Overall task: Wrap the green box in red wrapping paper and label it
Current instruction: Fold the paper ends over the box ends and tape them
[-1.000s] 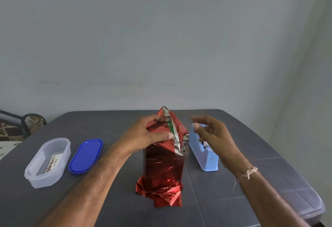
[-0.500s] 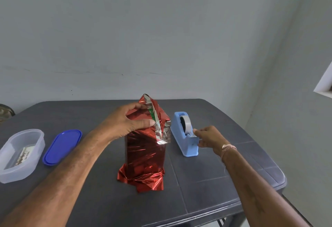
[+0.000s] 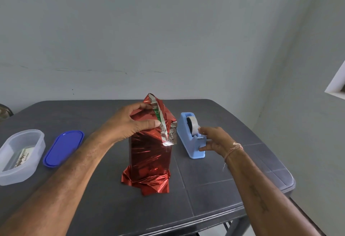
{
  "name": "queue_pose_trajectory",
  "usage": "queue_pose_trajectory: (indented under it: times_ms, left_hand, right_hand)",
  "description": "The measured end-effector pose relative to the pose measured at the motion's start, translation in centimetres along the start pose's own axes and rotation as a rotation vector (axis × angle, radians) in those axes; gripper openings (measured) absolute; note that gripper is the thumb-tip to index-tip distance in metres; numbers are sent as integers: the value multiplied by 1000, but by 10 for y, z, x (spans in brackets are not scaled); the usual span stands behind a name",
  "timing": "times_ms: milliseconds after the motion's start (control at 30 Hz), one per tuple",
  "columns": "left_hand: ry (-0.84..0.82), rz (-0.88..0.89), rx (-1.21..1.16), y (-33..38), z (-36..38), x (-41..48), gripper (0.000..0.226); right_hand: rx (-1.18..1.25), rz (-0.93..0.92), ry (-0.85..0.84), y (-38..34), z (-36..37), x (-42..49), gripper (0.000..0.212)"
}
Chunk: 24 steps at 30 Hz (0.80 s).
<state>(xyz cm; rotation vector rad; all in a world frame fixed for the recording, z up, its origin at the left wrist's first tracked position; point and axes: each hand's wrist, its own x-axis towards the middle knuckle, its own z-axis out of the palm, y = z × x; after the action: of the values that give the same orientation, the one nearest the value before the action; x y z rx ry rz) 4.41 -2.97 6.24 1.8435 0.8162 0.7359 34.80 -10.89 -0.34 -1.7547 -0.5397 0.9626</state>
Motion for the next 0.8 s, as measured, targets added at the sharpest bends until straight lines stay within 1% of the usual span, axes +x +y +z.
queue_pose_trajectory:
  times_ms: [167,267,333,433,567,633,733,800]
  left_hand:
    - [2,12,0,-1,0,0,104]
    - [7,15,11,-1,0,0,110]
    - [3,14,10,0,0,-1,107]
    - [4,-2,7,1,0,-2,95]
    - [9,5,8,1,1,-1,90]
    - [13,1,0,2,2,-1,82]
    - [18,7,-1,2,3,-1,71]
    - [22,6,4,1,2,-1,69]
  right_hand:
    - [119,-31,-5,17,-2,-6,42]
    - [179,-65,15,30,-2,-8,35]
    - [212,-89,37,39,0,-8,33]
    - [267,-107,71,48,3,-9,27]
    - [301,-97,111,55,5,-10,31]
    - [300,-96,124,57,6,-11,32]
    - [249,-153,182,66,7,-10,36]
    - [220,-184,214,71,9,-10,35]
